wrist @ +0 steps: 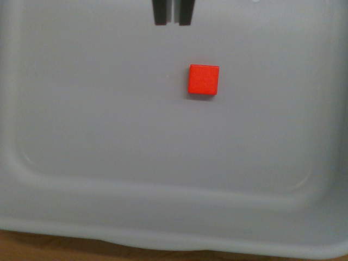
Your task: Reach red block
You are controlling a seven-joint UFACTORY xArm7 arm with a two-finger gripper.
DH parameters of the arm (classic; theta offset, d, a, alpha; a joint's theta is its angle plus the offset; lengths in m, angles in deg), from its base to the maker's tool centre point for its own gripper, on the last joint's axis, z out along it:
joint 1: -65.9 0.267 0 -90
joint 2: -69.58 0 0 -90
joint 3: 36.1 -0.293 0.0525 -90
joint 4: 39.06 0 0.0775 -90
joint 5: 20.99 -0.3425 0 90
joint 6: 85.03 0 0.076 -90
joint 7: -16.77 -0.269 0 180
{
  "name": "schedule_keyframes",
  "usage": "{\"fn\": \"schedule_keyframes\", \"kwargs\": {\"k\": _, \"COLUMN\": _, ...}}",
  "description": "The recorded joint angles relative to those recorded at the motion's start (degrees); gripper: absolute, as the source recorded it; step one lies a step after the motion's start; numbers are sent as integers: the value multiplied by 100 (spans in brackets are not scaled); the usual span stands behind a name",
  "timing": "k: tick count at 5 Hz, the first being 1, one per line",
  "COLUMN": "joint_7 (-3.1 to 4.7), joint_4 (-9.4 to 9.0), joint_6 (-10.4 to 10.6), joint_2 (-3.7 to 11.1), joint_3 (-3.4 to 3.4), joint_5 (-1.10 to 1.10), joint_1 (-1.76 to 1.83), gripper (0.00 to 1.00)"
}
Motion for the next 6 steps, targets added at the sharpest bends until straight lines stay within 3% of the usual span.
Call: {"fn": "schedule_keyframes", "kwargs": {"k": 6, "joint_7": -1, "joint_4": -65, "joint_6": 88, "joint_2": 32, "joint_3": -3, "joint_5": -1, "joint_1": 2, "gripper": 0}}
